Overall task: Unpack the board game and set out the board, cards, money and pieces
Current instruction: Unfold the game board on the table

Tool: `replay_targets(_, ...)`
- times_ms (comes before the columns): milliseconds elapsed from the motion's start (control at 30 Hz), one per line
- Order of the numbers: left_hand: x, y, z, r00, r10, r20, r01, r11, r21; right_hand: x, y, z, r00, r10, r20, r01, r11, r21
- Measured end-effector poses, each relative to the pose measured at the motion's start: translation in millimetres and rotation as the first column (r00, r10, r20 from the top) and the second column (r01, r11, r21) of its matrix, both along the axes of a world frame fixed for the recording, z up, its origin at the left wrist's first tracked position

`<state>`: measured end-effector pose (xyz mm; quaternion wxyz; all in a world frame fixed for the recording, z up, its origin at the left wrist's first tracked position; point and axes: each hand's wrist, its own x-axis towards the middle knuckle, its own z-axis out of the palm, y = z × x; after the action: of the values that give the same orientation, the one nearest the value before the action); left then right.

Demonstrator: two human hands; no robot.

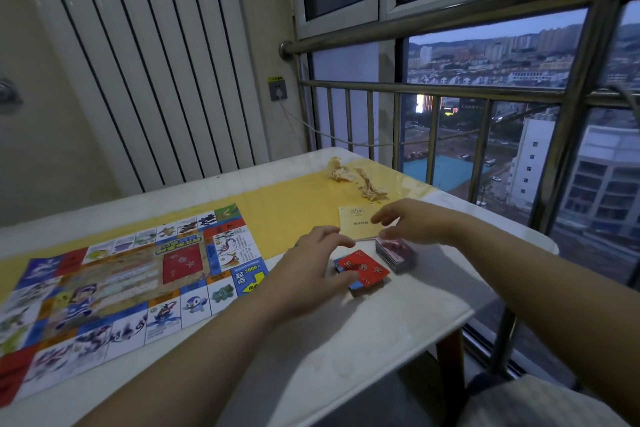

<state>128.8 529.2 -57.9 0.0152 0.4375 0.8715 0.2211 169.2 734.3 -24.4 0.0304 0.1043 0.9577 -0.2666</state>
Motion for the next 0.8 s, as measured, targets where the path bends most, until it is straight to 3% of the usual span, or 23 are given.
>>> replay_targets(267, 5, -64, 21, 0.994, 0.054, -0.096, -0.042, 0.991, 0.123, 2, -77, 41, 0.955, 0.146, -0.258, -0.144, 0.989, 0.027)
replay_targets(600, 9, -238, 35, 0.942, 0.334, -0.041, -0.306, 0.901, 0.308, -24, -269, 45, 0.849, 0.403, -0.341, -0.455, 0.887, -0.085)
replay_targets(800, 27, -371, 25, 0.819, 0.574, -0.004, -0.544, 0.78, 0.309, -40, -393, 39, 0.761, 0.567, -0.314, -0.612, 0.789, -0.057)
